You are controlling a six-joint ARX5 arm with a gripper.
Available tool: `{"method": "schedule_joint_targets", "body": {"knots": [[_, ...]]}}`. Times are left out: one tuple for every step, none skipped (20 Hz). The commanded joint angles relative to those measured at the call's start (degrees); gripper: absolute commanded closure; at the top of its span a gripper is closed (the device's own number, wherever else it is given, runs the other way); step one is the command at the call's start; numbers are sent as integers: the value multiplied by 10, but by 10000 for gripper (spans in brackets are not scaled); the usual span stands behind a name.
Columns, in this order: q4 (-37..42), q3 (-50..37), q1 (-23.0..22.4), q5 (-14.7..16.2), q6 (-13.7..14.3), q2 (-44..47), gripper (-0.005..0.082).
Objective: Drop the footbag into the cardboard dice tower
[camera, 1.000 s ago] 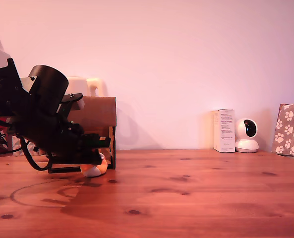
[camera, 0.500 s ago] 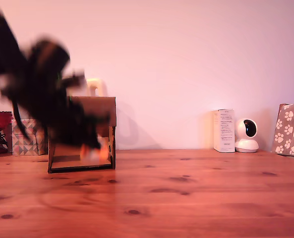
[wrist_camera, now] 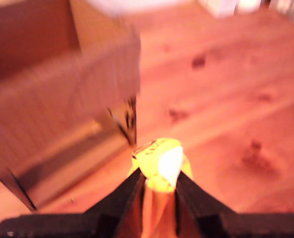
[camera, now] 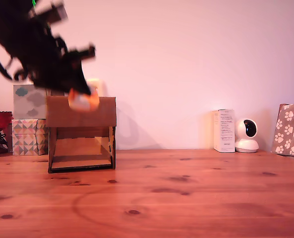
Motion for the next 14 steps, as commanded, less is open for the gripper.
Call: {"method": "schedule_joint_targets", "body": {"knots": [[24,-5,1,-9,23,-21,664],[46,-5,1,-18,27,-27,664],[73,-5,3,-26,41,-30,664],[100,-5,7,-34,50,-29,664],[125,-5,12,-35,52,-28,664],[150,-5,16,-34,51,-24,664],[166,-5,20,-34,51,-23,664],[179,-5,25,-34,51,-20,664],[188,-5,33,-34,51,-19,664],[201,-3,40,-34,51,-15,664],[213,-1,48,-32,51,-10,664],[213,7,56,-26,51,0,663],[205,21,64,-13,49,12,660],[187,38,71,0,49,28,660]]}}
